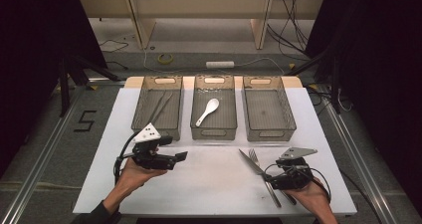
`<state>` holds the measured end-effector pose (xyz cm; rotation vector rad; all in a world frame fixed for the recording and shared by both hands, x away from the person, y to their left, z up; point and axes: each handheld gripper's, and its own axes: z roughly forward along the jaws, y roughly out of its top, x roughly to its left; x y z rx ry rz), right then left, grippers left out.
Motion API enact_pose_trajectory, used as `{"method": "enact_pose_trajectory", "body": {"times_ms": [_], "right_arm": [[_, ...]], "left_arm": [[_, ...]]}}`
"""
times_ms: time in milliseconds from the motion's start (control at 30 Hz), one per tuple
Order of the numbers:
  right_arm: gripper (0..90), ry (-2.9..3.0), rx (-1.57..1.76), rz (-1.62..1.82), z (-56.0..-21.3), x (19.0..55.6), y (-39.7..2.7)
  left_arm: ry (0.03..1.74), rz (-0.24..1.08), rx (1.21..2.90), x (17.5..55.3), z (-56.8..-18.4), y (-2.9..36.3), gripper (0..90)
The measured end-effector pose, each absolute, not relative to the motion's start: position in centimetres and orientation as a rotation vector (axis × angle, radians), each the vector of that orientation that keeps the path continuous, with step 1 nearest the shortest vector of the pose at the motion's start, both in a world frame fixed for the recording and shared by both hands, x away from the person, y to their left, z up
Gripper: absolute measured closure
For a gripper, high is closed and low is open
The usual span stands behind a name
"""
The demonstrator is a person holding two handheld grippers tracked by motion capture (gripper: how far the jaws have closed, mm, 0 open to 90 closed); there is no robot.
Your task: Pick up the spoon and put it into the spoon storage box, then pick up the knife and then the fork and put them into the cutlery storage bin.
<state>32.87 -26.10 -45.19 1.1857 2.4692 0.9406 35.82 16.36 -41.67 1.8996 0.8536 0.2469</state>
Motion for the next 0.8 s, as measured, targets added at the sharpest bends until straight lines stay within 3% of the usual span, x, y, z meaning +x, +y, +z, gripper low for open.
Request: {"method": "enact_pose_trajectory", "body": {"times_ms": [800], "right_arm": [[40.3,2.677,1.106,0.697,-44.6,33.7,-25.8]], "left_arm": [[0.862,0.309,1.879,34.6,-42.0,17.5,18.0]]}}
